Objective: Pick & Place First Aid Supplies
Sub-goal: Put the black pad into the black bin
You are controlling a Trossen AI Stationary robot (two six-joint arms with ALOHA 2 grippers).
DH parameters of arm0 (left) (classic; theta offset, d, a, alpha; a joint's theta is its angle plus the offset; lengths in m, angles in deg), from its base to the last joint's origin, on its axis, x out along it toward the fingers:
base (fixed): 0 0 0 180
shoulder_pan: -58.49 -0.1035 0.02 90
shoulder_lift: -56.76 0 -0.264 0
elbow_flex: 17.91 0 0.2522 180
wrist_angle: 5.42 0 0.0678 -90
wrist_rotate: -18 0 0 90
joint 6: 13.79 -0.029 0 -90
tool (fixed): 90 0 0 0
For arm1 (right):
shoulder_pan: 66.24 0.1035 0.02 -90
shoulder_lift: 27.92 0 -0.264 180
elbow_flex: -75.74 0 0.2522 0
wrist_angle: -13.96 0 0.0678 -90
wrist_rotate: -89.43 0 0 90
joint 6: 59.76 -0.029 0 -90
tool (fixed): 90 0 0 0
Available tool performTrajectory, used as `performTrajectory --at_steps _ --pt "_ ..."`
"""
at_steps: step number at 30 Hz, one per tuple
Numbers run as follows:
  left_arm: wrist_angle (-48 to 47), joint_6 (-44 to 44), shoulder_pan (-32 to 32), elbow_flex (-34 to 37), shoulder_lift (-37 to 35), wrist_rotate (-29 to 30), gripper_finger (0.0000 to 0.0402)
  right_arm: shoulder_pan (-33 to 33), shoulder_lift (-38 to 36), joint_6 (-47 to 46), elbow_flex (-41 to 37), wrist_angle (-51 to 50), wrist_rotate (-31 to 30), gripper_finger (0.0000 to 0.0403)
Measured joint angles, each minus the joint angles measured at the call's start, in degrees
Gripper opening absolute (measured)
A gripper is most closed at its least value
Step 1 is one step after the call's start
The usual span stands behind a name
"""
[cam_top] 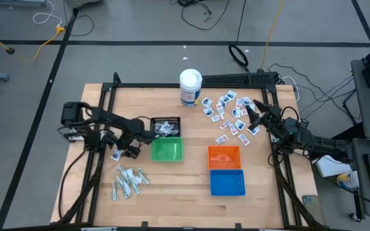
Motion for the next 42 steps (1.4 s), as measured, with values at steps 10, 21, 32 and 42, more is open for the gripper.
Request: performTrajectory --at_steps 10,21,32,42 --pt "6.24 -3.48 -0.44 -0.09 1.83 -5.87 0.0284 0.01 0.02 0.00 -0.01 0.00 0.01 0.0267" --pt "10.21 -1.37 -0.38 -0.43 0.10 -6.71 0.0253 0.01 0.01 0.00 0.00 0.00 0.00 0.0267" --pt "10.58 2.46 -0.75 3.27 -8.79 0.34 0.0220 0.01 0.01 0.00 0.00 0.00 0.00 0.0267" --pt "15.46 3.40 -0.77 9.37 -12.99 -1.84 0.0228 0.00 0.01 0.00 -0.01 0.00 0.02 0.0267"
